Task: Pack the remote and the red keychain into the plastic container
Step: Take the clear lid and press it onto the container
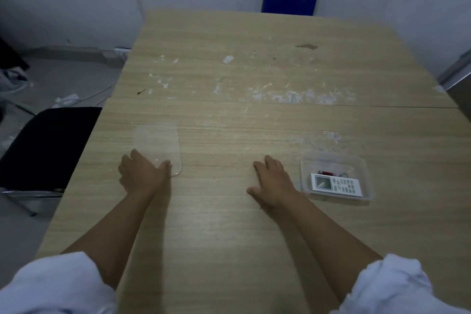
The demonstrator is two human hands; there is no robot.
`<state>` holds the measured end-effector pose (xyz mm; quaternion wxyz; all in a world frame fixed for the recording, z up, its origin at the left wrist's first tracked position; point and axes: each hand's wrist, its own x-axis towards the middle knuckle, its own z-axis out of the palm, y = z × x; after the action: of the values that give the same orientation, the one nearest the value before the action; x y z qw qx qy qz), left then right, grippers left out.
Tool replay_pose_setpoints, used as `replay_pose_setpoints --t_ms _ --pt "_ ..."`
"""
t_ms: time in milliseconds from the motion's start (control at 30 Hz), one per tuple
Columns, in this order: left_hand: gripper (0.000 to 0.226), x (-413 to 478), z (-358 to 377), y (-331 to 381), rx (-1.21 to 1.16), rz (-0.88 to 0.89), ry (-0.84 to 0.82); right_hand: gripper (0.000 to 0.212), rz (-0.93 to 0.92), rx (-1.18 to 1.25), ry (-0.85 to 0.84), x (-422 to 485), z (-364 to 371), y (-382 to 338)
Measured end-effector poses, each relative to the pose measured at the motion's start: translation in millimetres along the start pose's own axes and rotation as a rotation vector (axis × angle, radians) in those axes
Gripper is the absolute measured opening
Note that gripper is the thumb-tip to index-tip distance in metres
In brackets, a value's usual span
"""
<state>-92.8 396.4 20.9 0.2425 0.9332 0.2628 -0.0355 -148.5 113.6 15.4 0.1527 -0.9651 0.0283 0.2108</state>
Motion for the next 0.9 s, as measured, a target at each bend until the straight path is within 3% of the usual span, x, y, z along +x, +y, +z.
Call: replay_pose_setpoints --t_ms 200,333,433,600,900 --pt "0.094 -3 3 0 -0.029 -0.01 0.042 0.078 0.013 0.045 0.014 -2 3 1" --pt "0.09 -10 3 9 -0.275 0.013 0.05 0.074 0.019 0.094 0.019 -3 3 2" --pt "0.066 -17 4 27 -0.454 0.12 0.077 0.064 0.032 0.218 0.123 -4 -1 1" --pt "0.031 -39 10 67 -0.631 0.3 -0.028 0.053 0.037 0.529 0.24 -3 -34 -2" --pt "0.021 -96 12 142 -0.413 0.914 -0.142 0.047 0.272 1.2 0.418 -14 -116 34"
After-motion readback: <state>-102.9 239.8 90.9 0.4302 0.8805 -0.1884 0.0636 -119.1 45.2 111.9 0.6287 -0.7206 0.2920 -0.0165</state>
